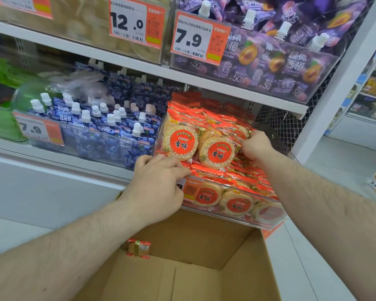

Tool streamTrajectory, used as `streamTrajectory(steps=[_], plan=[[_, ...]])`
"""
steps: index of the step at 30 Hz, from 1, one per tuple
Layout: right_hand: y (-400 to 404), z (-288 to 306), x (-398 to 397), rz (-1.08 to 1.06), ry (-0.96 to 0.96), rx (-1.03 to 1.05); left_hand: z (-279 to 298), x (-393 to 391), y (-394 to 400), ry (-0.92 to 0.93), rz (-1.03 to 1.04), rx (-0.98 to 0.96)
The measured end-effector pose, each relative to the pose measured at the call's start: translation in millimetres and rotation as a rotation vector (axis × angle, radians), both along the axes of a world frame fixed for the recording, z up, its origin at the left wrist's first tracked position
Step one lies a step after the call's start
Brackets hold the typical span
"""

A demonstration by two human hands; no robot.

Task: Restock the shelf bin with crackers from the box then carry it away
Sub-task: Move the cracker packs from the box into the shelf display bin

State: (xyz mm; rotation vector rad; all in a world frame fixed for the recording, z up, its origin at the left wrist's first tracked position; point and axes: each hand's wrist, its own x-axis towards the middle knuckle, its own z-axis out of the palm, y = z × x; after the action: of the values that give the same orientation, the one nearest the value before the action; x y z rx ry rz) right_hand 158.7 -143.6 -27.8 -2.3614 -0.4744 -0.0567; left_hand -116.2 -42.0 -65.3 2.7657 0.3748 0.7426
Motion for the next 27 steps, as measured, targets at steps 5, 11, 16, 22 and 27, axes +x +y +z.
streamTrajectory(steps=[5, 11, 16, 22, 27], plan=[[-7, 0, 1, 0.072, 0.170, 0.038, 2, 0, -3, 0.021, 0.021, -0.006], [-30, 8, -8, 0.075, 0.135, 0.088, -2, -5, -2, -0.069, -0.004, 0.014], [-53, 20, -76, -0.033, -0.409, 0.312, -6, -13, 0, -0.194, -0.149, 0.036], [-39, -51, -204, 0.573, -0.725, 0.449, -39, -38, 1, 0.545, -0.235, -0.114], [-9, -171, -254, 0.666, -0.158, 0.154, -80, -61, 13, 1.092, -0.177, -0.090]])
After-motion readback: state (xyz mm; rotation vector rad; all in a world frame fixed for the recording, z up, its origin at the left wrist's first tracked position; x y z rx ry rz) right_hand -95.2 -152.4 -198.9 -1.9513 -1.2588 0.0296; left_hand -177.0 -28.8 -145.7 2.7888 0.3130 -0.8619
